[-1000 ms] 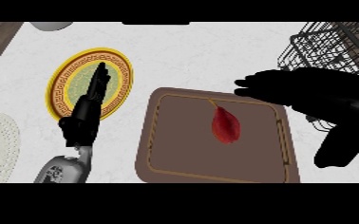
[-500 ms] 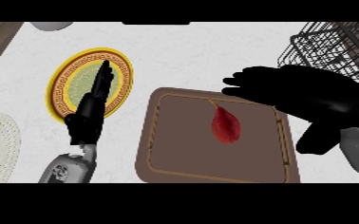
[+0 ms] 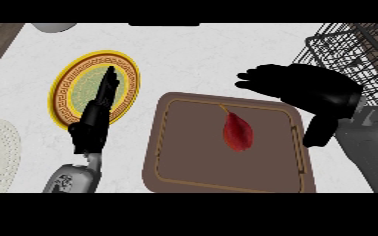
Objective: Pick the pear from the tray and place it in the tiered basket
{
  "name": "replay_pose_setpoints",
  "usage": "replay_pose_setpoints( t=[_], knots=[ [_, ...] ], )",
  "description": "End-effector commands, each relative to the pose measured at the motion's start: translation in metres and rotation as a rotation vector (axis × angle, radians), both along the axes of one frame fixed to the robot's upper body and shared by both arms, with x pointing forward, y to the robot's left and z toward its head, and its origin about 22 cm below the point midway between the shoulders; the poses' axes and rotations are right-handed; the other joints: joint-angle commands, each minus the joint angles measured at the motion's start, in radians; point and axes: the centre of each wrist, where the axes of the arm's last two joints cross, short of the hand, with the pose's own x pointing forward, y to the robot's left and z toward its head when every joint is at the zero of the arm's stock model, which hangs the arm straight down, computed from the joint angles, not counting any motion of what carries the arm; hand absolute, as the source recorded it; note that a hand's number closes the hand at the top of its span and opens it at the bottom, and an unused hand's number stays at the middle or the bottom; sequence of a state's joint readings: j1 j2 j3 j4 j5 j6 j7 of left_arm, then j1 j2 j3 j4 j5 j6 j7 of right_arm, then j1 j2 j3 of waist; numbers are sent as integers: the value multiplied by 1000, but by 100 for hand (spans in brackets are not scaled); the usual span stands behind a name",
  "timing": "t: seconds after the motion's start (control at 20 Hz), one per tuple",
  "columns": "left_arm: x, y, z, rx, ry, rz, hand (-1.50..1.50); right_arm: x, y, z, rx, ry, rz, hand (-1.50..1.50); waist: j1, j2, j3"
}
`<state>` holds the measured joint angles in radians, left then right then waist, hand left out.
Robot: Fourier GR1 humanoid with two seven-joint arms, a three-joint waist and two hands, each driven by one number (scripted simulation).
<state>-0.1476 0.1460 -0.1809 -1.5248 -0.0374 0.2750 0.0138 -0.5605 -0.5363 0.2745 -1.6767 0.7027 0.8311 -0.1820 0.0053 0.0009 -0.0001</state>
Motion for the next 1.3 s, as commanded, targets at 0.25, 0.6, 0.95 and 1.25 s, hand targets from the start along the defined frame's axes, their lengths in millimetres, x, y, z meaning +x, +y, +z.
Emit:
replay_pose_setpoints(
  t=[0.25,0.6,0.95,1.25],
  knots=[
    [18,-10,4,11,5,1,0,21,-3,-34,6,66,12,-150,0,1,0],
    [-13,-1,15,-6,0,-6,0,5,8,-30,2,89,51,-150,-1,-2,0],
    [-26,0,-1,-7,-3,2,0,13,20,-31,14,115,47,-150,1,-2,0],
    [-12,-21,-5,18,-6,-14,0,22,31,-77,-14,119,39,-150,2,0,0]
  ],
)
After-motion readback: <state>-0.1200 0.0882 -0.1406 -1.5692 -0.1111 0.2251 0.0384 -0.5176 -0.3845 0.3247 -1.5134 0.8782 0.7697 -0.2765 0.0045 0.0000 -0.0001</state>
